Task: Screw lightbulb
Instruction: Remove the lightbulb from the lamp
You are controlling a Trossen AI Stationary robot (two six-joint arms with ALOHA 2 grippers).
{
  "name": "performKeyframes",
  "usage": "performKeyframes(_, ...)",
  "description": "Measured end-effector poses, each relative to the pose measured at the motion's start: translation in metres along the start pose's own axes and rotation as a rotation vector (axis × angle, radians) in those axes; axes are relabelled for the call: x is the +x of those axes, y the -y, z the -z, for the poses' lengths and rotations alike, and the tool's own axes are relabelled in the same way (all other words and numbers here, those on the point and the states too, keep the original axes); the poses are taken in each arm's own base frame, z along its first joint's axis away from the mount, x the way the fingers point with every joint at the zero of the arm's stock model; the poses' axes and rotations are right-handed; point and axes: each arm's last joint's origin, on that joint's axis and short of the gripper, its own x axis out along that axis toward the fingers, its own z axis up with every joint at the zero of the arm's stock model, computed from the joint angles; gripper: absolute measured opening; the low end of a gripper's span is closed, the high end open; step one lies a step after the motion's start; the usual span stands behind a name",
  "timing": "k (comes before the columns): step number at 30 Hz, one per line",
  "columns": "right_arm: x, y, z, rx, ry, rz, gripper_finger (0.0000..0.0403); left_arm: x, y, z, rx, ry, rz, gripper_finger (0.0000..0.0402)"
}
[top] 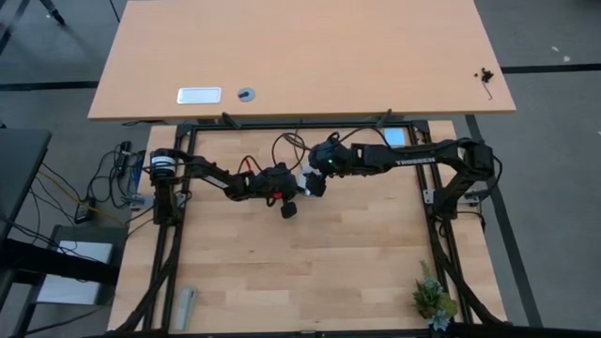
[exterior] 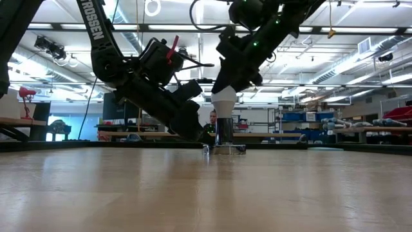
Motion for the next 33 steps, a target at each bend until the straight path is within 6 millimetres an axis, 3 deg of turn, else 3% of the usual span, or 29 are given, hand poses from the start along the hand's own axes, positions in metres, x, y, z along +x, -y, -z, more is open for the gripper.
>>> performKeyframes(7,-0.001,0.008,-0.002,-0.376,0.01,-0.184,0.0269,0.0,0.0,0.0,0.001,0.001,0.004,0.0001)
performKeyframes(12,-0.002,0.016,-0.004,-0.464,0.023,-0.2,0.0277,0.0,0.0,0.0,0.002,0.001,0.006,0.0001)
performKeyframes(18,-0.007,0.018,-0.013,-0.355,0.007,-0.166,0.0292,0.0,0.0,0.0,0.002,0.0,0.002,0.0001)
performKeyframes(25,-0.018,0.013,-0.03,-0.06,0.013,-0.051,0.0298,0.0,0.0,0.0,0.002,-0.001,-0.006,0.0001)
performKeyframes(33,-0.024,0.003,-0.026,0.1,-0.044,0.035,0.03,0.0,-0.001,0.0,-0.026,0.0,-0.029,0.0001)
